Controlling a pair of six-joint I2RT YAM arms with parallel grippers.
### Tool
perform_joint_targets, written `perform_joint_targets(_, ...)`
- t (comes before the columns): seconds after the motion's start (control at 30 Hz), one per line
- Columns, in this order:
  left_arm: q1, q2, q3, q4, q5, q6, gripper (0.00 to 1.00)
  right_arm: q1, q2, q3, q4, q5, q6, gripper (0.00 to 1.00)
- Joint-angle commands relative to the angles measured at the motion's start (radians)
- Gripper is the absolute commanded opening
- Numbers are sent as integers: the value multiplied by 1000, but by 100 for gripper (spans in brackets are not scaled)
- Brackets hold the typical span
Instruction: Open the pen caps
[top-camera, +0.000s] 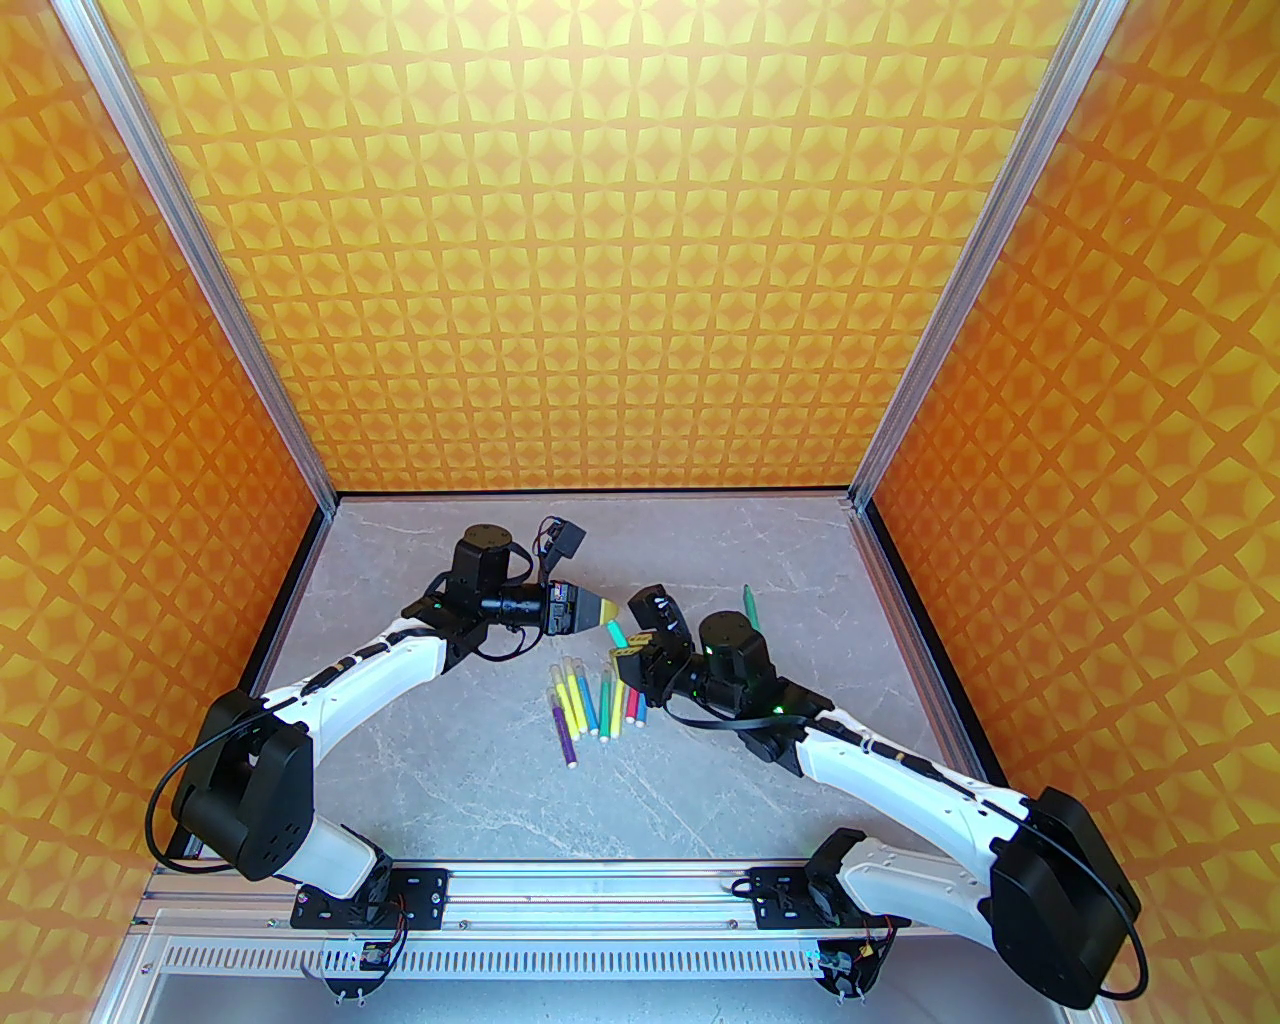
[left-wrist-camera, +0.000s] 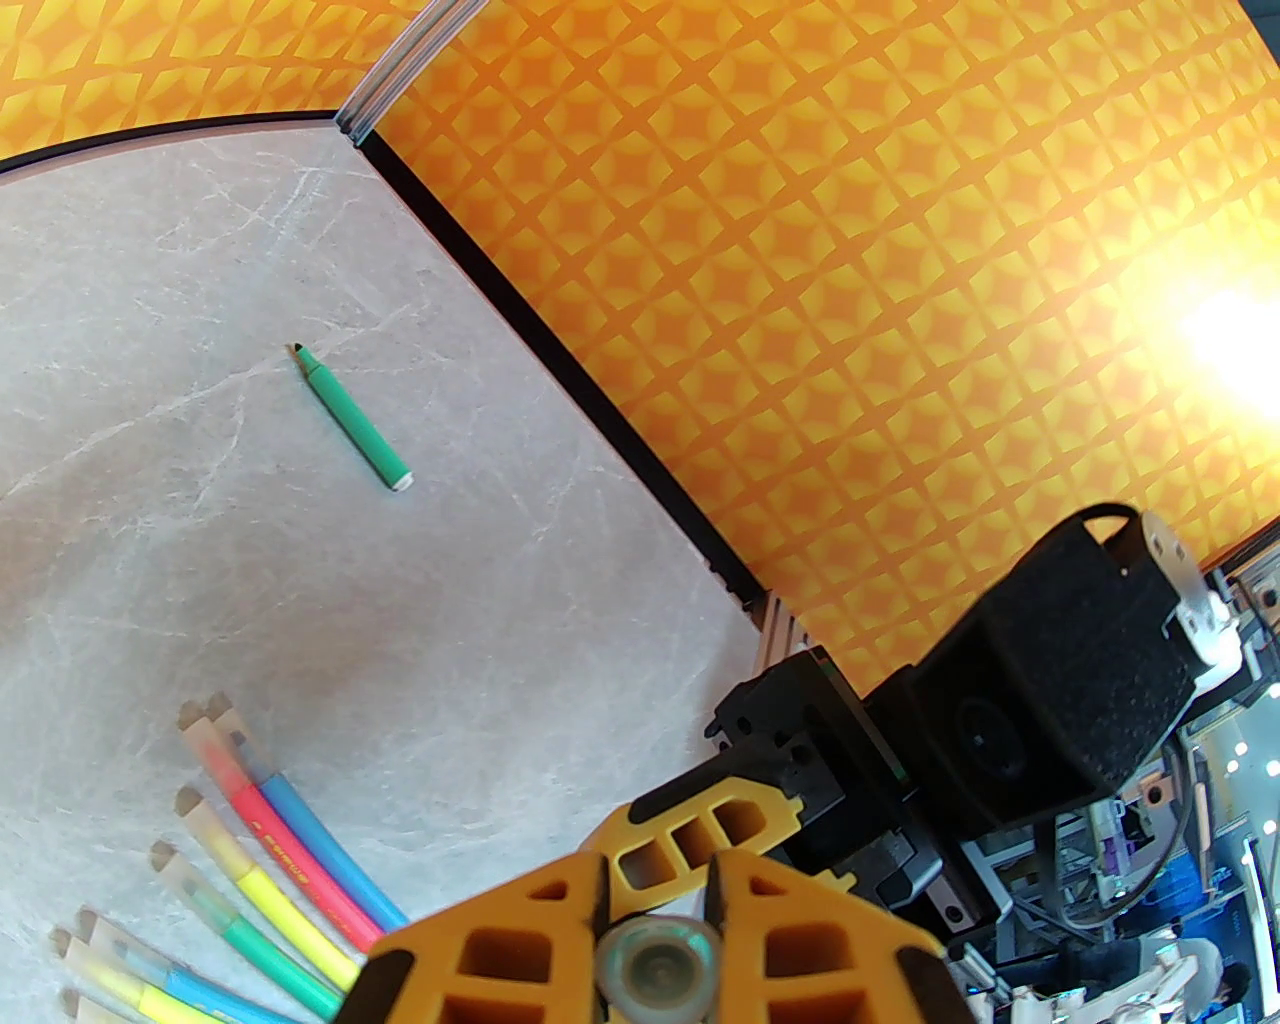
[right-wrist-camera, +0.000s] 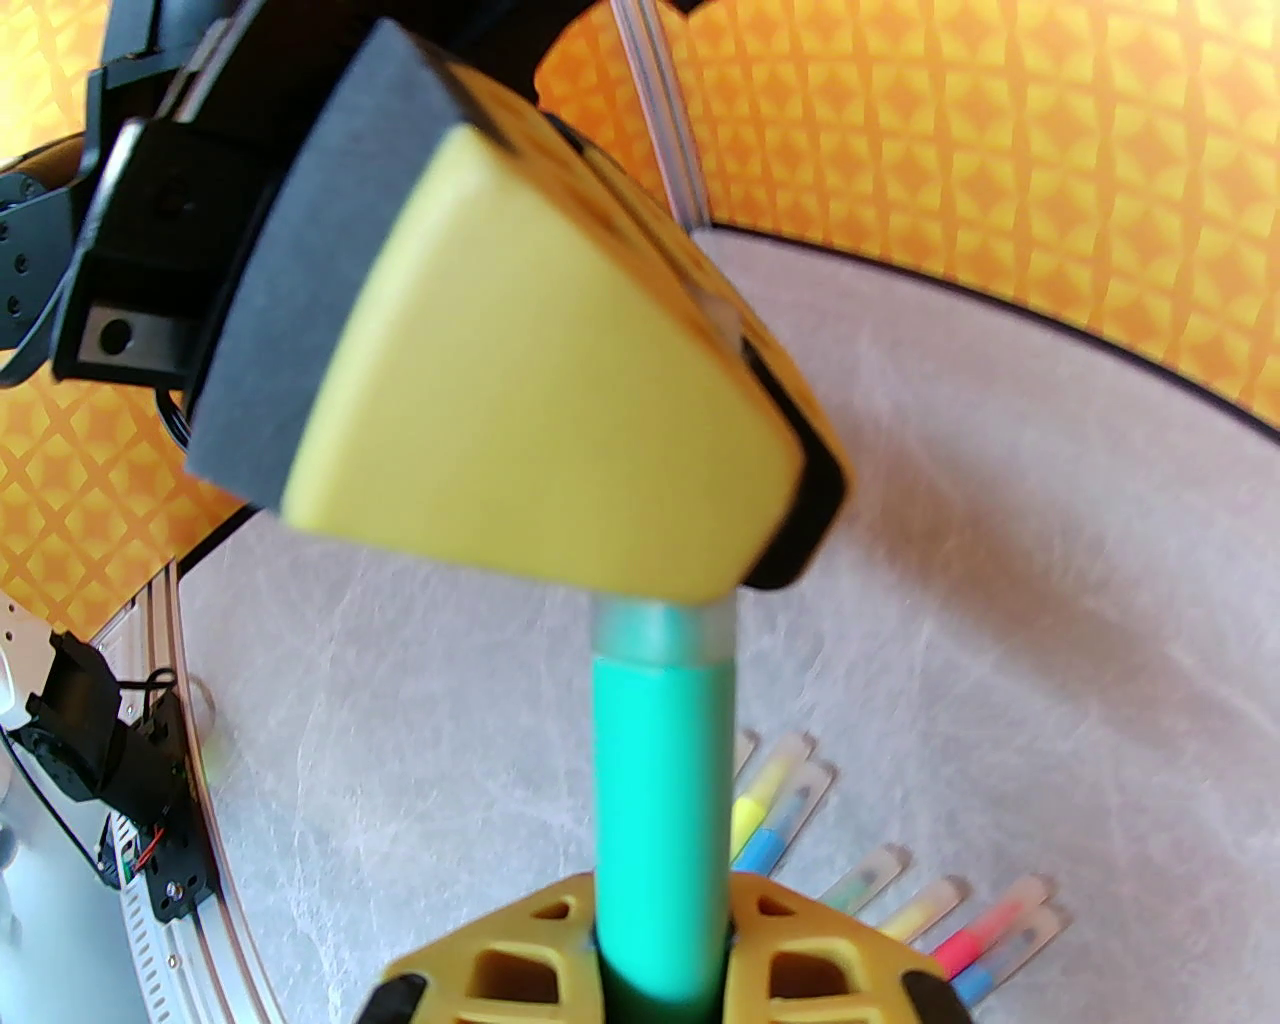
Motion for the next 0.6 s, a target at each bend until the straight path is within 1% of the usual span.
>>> perform_joint_targets(0.0,94,-25,81,37,-149,-46,0,-3,-36,-74,-126,-6,-31,0)
perform_joint_targets(0.23,128,-55,59,52,-149,-79,0,-4,-76,-89,-151,17,-52,0)
perform_joint_targets(0.4,145,-68,84,8,-151,-78,0,-4,-111,-98,-167,31,-56,0)
perform_joint_targets(0.47,149,-71,101,-30,-149,-49,0,-4,-119,-99,-171,69,-50,0)
perform_joint_targets(0.57,160,-80,122,-139,-177,33,0,-5,-111,-82,-202,192,-42,0)
